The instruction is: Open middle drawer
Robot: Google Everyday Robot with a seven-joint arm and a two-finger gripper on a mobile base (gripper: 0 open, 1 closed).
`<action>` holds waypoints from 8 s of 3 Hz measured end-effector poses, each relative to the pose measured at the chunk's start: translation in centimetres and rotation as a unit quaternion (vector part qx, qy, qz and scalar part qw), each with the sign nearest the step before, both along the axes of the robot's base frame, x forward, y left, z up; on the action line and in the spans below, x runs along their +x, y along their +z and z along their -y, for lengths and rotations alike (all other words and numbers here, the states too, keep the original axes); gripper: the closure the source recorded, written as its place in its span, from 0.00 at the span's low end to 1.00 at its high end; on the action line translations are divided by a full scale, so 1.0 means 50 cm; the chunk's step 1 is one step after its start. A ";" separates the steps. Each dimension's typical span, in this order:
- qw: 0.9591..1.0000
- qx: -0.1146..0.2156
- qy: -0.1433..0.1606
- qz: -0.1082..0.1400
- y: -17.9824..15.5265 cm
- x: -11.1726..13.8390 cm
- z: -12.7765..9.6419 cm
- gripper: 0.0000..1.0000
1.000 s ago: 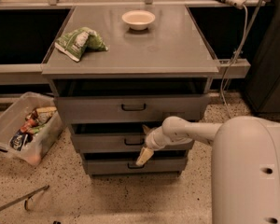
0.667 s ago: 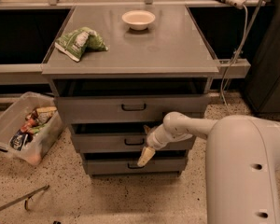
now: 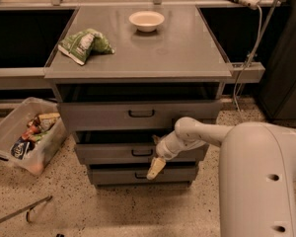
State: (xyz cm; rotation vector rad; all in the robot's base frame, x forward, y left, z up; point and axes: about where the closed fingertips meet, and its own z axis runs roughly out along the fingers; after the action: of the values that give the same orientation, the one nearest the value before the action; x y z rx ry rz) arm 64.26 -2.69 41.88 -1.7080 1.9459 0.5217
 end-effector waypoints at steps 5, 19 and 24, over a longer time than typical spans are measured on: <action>0.999 0.012 -0.031 -0.035 0.019 -0.110 0.018 0.00; 0.977 0.038 -0.055 -0.201 0.044 -0.434 0.000 0.00; 0.955 0.063 -0.107 -0.271 0.105 -0.627 0.016 0.00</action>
Offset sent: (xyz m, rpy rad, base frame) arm -0.1008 -0.0185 -0.0429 0.0320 0.1418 -0.1071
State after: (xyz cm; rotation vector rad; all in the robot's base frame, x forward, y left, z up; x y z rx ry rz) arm 32.90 -3.48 47.14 -1.3398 2.3705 1.0941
